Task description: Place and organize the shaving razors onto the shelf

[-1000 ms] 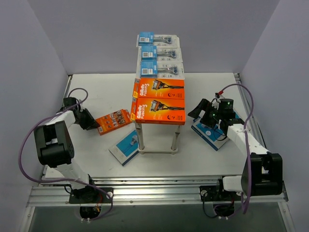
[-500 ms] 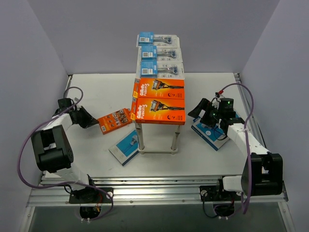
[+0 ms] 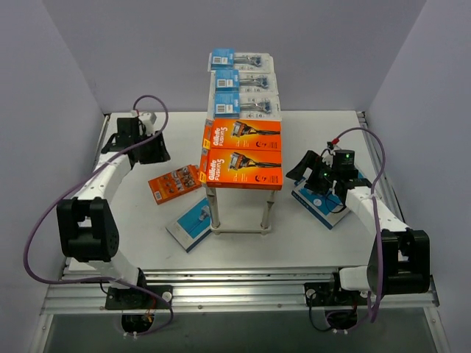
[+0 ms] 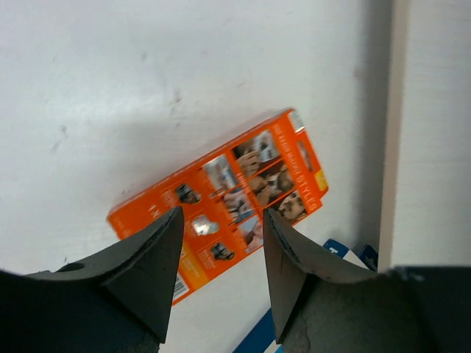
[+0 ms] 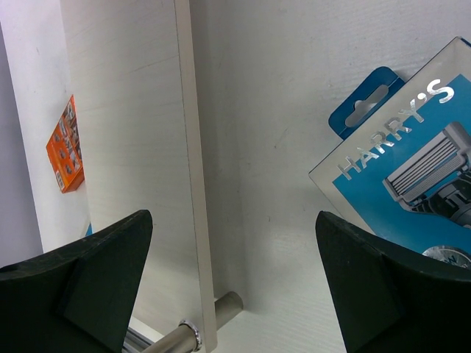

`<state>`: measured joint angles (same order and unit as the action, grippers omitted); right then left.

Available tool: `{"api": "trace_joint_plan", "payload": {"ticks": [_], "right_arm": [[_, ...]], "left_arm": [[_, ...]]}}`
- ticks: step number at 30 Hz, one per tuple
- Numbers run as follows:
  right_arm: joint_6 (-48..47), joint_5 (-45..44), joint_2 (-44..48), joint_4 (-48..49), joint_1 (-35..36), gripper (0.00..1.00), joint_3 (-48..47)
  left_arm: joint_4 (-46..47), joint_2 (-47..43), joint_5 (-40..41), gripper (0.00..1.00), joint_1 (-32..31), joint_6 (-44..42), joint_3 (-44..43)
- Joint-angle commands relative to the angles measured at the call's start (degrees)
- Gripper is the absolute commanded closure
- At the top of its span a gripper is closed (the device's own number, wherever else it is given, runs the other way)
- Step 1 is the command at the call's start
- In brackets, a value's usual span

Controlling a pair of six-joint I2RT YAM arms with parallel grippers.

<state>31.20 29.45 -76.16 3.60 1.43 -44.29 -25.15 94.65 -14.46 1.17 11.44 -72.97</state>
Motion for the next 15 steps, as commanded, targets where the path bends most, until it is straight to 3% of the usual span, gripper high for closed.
{"api": "trace_joint_plan", "payload": {"ticks": [1,6,15], "right_arm": [[-1.32,0.78,0.31,0.18,0.15,0.12,-0.01],[-1.76,0.34,0.22,0.53,0.33,0.12,1.49],[-1.76,0.61,-1.27,1.41,0.24,0.12,1.4]], "left_arm": [[-3.24,0.0,3.91,0.44,-4.76,-11.24,-4.37],[-1.84,1.41,3.57,0.43,-8.28,-16.54,-2.27],[3.34,6.86,-1.45,0.41,-8.64,-12.94,2.04]]}}
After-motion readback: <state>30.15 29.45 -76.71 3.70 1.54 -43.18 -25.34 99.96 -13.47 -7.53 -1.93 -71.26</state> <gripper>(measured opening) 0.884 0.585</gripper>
